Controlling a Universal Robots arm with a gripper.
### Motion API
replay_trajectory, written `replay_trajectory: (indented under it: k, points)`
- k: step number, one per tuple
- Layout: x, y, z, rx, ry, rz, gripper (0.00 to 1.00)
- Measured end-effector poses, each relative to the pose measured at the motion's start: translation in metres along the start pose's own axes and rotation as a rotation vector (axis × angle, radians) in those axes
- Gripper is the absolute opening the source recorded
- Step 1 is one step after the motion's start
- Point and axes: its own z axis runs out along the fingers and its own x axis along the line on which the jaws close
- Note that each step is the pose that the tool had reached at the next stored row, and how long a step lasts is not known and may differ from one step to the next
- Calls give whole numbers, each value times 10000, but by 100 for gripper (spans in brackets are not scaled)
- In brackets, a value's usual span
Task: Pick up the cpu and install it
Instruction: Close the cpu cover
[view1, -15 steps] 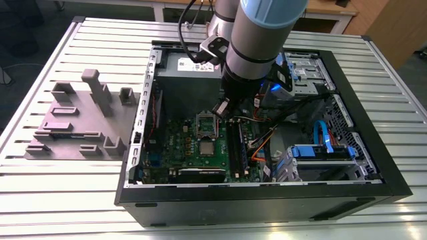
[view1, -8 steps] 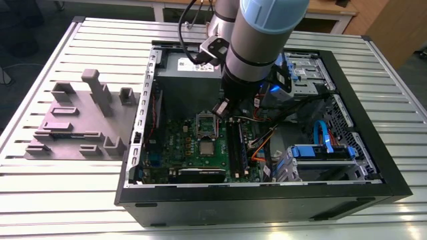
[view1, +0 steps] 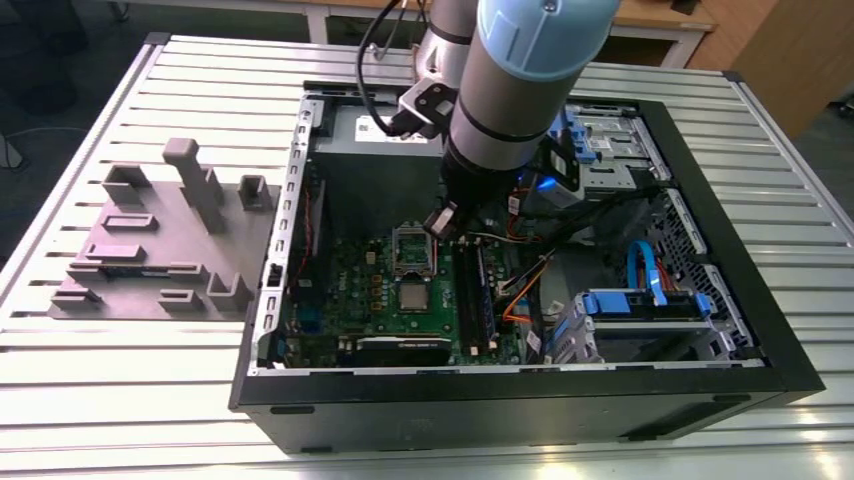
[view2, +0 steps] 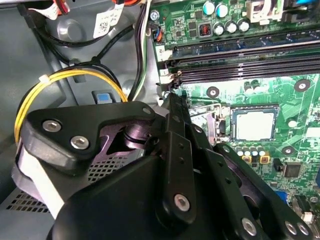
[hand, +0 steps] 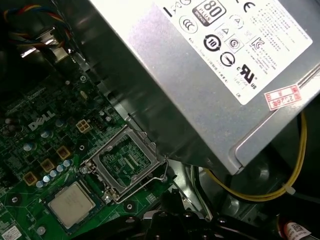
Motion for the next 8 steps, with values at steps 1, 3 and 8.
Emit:
replay_trajectory:
  k: [1, 3, 8]
  points:
    - [0, -1, 6, -9, 3, 2, 11]
    - [3, -4, 30, -29, 18, 7, 11]
    - [15, -17, 109, -99, -9, -10, 11]
